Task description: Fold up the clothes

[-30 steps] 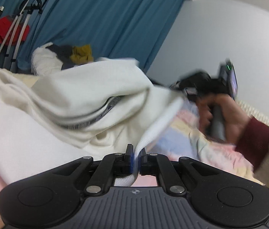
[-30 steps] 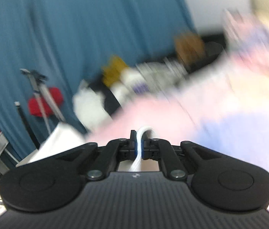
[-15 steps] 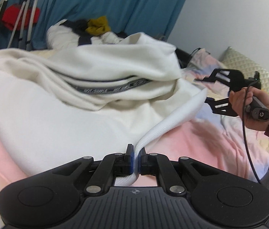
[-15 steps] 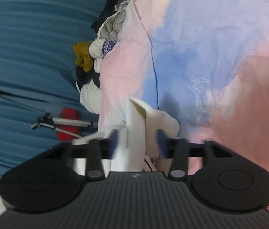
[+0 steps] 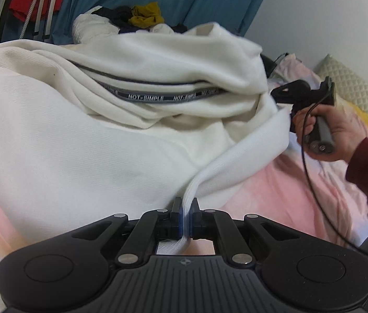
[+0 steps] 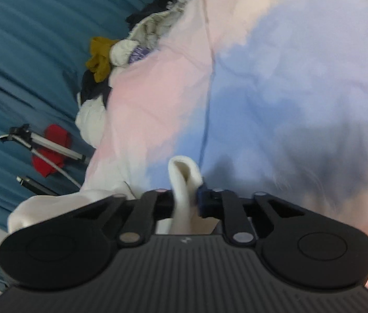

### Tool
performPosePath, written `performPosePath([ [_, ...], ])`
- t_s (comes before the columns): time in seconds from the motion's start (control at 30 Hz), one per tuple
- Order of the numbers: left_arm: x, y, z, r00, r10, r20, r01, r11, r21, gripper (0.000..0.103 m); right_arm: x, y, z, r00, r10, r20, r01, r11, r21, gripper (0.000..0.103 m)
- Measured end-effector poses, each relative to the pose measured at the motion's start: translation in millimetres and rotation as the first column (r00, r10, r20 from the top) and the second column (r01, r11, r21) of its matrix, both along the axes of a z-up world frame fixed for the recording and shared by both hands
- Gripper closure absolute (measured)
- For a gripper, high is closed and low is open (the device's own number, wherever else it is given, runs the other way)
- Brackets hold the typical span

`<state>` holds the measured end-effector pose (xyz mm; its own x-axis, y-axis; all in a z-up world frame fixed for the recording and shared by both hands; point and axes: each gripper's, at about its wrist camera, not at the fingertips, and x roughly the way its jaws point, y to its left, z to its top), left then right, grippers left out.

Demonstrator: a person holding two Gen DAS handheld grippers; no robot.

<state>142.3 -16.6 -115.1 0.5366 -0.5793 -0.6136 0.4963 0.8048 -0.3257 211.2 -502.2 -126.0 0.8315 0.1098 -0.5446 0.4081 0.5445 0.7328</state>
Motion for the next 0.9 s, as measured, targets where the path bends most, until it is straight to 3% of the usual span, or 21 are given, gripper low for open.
performPosePath([
  [0.1, -2, 3, 7, 0.999, 0.008, 0.033, -0.006, 0.998, -0.065, 0.098, -15, 1, 40, 0.982, -0.001, 0.190, 0.025, 0.992, -0.121, 0.093],
  [0.2, -5, 4, 18, 0.997, 0.012, 0.073, -0.002, 0.991, -0.132, 0.098, -38, 12, 89, 0.908, 0.042, 0.417, 0.084, 0.957, -0.277, 0.093],
  [0.27, -9, 4, 25, 0.996, 0.010, 0.090, 0.005, 0.986, -0.169, 0.098, -52, 16, 104, 0.870, 0.051, 0.490, 0.152, 0.918, -0.365, 0.093],
  [0.33, -11, 2, 27, 0.995, -0.003, 0.096, 0.021, 0.982, -0.188, 0.095, -61, 5, 101, 0.890, -0.026, 0.454, 0.220, 0.899, -0.378, 0.092],
  [0.43, -13, -5, 26, 0.995, -0.039, 0.090, 0.056, 0.980, -0.193, 0.092, -64, -28, 69, 0.965, -0.188, 0.183, 0.244, 0.900, -0.362, 0.092],
  [0.5, -14, -12, 23, 0.994, -0.058, 0.089, 0.072, 0.985, -0.160, 0.091, -72, -53, 36, 0.964, -0.264, -0.023, 0.250, 0.935, -0.250, 0.092],
  [0.57, -13, -18, 17, 0.995, -0.063, 0.076, 0.073, 0.989, -0.129, 0.091, -88, -74, 4, 0.943, -0.309, -0.127, 0.306, 0.951, -0.042, 0.092],
  [0.63, -12, -18, 14, 0.997, -0.062, 0.054, 0.068, 0.990, -0.124, 0.088, -99, -82, -8, 0.935, -0.329, -0.131, 0.340, 0.937, 0.073, 0.092],
  [0.7, -14, -14, 16, 0.998, -0.044, 0.040, 0.049, 0.990, -0.132, 0.081, -102, -81, -5, 0.937, -0.335, -0.103, 0.344, 0.935, 0.090, 0.092],
  [0.77, -18, -3, 22, 1.000, -0.006, 0.022, 0.009, 0.989, -0.148, 0.058, -101, -73, 5, 0.941, -0.331, -0.064, 0.333, 0.942, 0.031, 0.092],
  [0.8, -20, 5, 25, 1.000, 0.029, 0.005, -0.028, 0.986, -0.166, 0.041, -99, -69, 10, 0.944, -0.327, -0.042, 0.327, 0.945, -0.004, 0.092],
  [0.83, -22, 14, 29, 0.997, 0.071, -0.014, -0.072, 0.979, -0.189, 0.031, -97, -66, 16, 0.947, -0.322, -0.020, 0.321, 0.946, -0.035, 0.092],
  [0.9, -22, 39, 35, 0.985, 0.161, -0.061, -0.172, 0.951, -0.257, 0.021, -95, -62, 27, 0.949, -0.313, 0.026, 0.314, 0.946, -0.083, 0.092],
])
